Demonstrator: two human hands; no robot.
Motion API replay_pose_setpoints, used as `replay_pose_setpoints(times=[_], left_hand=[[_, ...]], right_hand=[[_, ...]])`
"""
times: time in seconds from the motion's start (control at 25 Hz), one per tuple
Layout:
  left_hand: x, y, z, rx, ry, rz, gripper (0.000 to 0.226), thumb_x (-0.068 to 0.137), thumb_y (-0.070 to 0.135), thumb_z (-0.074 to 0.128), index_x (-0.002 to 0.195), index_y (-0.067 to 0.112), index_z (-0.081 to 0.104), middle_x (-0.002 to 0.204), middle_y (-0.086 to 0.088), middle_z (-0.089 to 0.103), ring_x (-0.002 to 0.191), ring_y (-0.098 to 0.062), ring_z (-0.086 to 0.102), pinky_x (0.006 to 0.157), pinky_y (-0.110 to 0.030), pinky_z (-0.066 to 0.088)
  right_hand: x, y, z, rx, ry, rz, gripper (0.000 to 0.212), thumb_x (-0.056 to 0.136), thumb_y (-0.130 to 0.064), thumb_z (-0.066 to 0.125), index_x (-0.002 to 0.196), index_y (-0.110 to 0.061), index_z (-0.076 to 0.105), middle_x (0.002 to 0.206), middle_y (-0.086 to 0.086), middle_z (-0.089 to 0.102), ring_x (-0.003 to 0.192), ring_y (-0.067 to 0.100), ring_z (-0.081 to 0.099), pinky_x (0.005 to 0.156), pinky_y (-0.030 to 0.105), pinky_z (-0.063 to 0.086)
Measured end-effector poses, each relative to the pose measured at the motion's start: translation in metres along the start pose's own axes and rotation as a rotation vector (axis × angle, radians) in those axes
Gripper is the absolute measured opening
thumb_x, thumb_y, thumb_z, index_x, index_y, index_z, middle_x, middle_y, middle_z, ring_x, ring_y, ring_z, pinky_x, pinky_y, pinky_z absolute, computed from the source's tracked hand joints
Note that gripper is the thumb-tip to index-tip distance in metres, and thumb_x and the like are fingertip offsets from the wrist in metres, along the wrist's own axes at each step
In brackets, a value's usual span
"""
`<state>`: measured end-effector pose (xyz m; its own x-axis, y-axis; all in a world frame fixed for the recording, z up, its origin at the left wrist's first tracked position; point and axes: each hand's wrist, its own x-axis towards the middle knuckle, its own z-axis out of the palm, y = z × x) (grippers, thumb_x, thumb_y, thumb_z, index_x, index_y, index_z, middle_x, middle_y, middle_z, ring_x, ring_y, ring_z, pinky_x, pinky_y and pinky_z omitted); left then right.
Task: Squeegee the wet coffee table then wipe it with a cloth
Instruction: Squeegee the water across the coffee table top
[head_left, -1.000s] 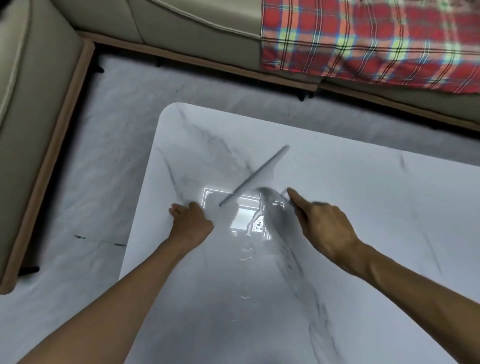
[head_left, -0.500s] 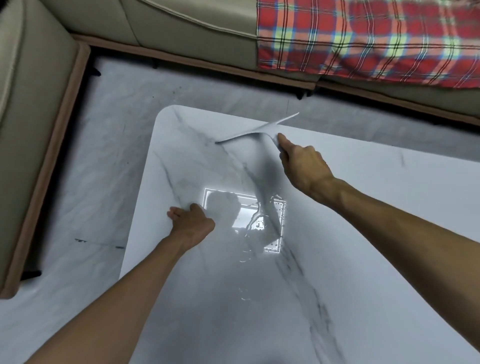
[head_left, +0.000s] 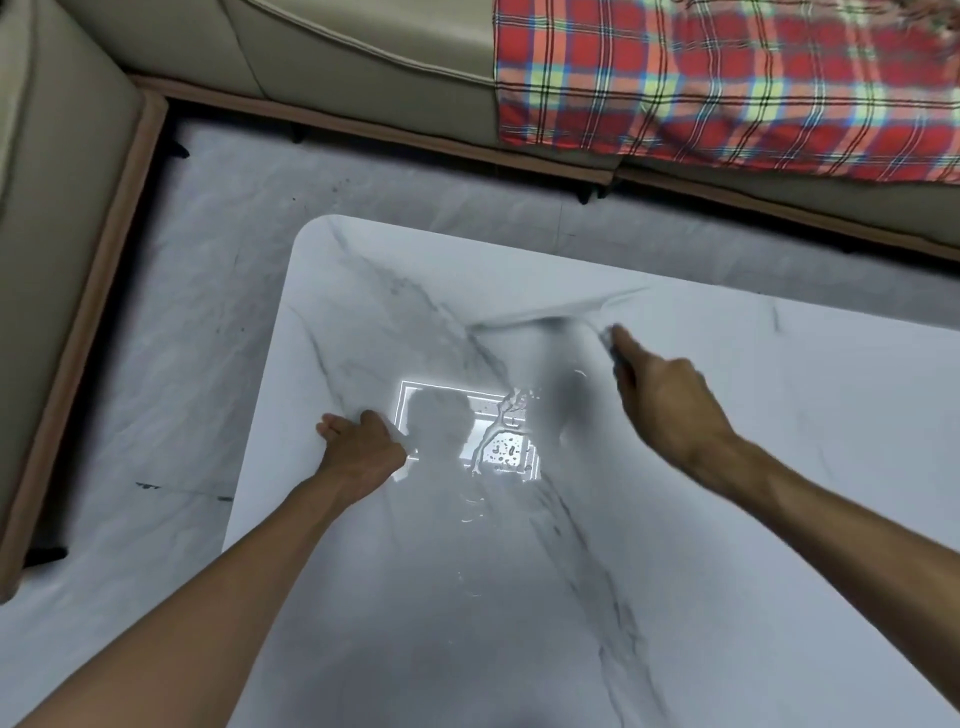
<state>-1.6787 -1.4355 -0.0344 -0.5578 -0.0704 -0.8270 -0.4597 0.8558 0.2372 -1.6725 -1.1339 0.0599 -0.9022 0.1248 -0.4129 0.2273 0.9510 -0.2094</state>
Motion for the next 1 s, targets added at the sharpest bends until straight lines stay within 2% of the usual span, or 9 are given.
replay_pose_setpoints(times=[0.16,0.28,0.36,0.48,0.56,0.64,0.72,0.8,1.0], left_hand=[[0.002,-0.004,0.001,0.004,-0.008,0.024,0.038,0.089,0.016,0.046,0.124,0.004,0.038,0.154,-0.035,-0.009,0.146,-0.043,0.006,0.113,-0.043,0.029],[0.002,-0.009,0.003,0.014,-0.011,0.036,0.026,0.087,0.015,0.046,0.111,0.008,0.041,0.154,-0.035,-0.008,0.147,-0.041,0.001,0.112,-0.043,0.029],[0.002,-0.011,0.005,0.008,-0.011,0.038,0.029,0.086,0.012,0.046,0.114,0.006,0.043,0.153,-0.036,-0.008,0.147,-0.041,-0.003,0.114,-0.045,0.026],[-0.003,-0.014,0.005,-0.049,0.013,0.044,0.028,0.086,0.012,0.048,0.112,0.002,0.046,0.156,-0.031,-0.004,0.148,-0.036,-0.004,0.113,-0.042,0.027],[-0.01,-0.025,0.008,-0.057,0.113,0.078,0.036,0.086,0.014,0.051,0.117,-0.004,0.047,0.155,-0.024,0.016,0.146,-0.034,0.014,0.111,-0.042,0.033],[-0.02,-0.043,0.014,-0.04,0.281,0.132,0.035,0.085,0.013,0.053,0.117,-0.001,0.051,0.134,-0.015,0.044,0.127,-0.032,0.043,0.103,-0.041,0.042],[-0.027,-0.064,0.019,-0.028,0.364,0.169,0.026,0.084,0.011,0.054,0.108,0.003,0.052,0.118,-0.01,0.046,0.11,-0.028,0.05,0.093,-0.038,0.046],[-0.029,-0.084,0.023,-0.039,0.359,0.162,0.024,0.084,0.013,0.056,0.106,0.006,0.05,0.116,-0.008,0.042,0.106,-0.027,0.049,0.089,-0.039,0.047],[-0.03,-0.096,0.03,-0.088,0.315,0.144,0.022,0.083,0.013,0.056,0.102,0.01,0.045,0.116,-0.007,0.04,0.105,-0.027,0.049,0.088,-0.04,0.048]], right_hand=[[0.036,-0.01,0.017,0.072,-0.006,0.141,0.04,0.101,-0.021,0.03,0.14,-0.014,0.028,0.095,0.026,0.062,0.081,0.039,0.048,0.066,0.037,0.036],[-0.006,-0.021,0.042,0.078,-0.064,0.125,0.049,0.099,-0.016,0.03,0.146,-0.021,0.019,0.086,0.023,0.061,0.073,0.039,0.05,0.063,0.036,0.035],[-0.045,-0.026,0.05,0.035,-0.139,0.083,0.054,0.098,-0.017,0.03,0.148,-0.028,0.015,0.076,0.016,0.059,0.068,0.037,0.054,0.06,0.034,0.034],[-0.06,-0.034,0.036,0.04,-0.194,0.035,0.048,0.098,-0.022,0.031,0.145,-0.032,0.023,0.063,0.006,0.05,0.055,0.03,0.046,0.05,0.031,0.03],[-0.031,-0.041,0.023,0.063,-0.074,-0.006,0.04,0.099,-0.024,0.032,0.139,-0.027,0.033,0.075,0.016,0.062,0.069,0.041,0.056,0.058,0.035,0.04],[0.017,-0.057,0.013,0.082,0.028,-0.032,0.035,0.1,-0.023,0.032,0.134,-0.018,0.039,0.092,0.026,0.065,0.085,0.048,0.056,0.069,0.041,0.042],[0.062,-0.082,0.014,0.111,0.036,-0.029,0.035,0.101,-0.021,0.031,0.134,-0.012,0.039,0.105,0.027,0.063,0.096,0.048,0.052,0.074,0.041,0.041],[0.081,-0.11,0.028,0.118,0.024,-0.062,0.039,0.101,-0.02,0.032,0.139,-0.013,0.036,0.113,0.025,0.061,0.104,0.046,0.05,0.079,0.041,0.04],[0.021,-0.123,0.078,0.058,-0.096,-0.302,0.048,0.1,-0.026,0.033,0.147,-0.034,0.026,0.092,0.02,0.065,0.081,0.04,0.057,0.065,0.038,0.04]])
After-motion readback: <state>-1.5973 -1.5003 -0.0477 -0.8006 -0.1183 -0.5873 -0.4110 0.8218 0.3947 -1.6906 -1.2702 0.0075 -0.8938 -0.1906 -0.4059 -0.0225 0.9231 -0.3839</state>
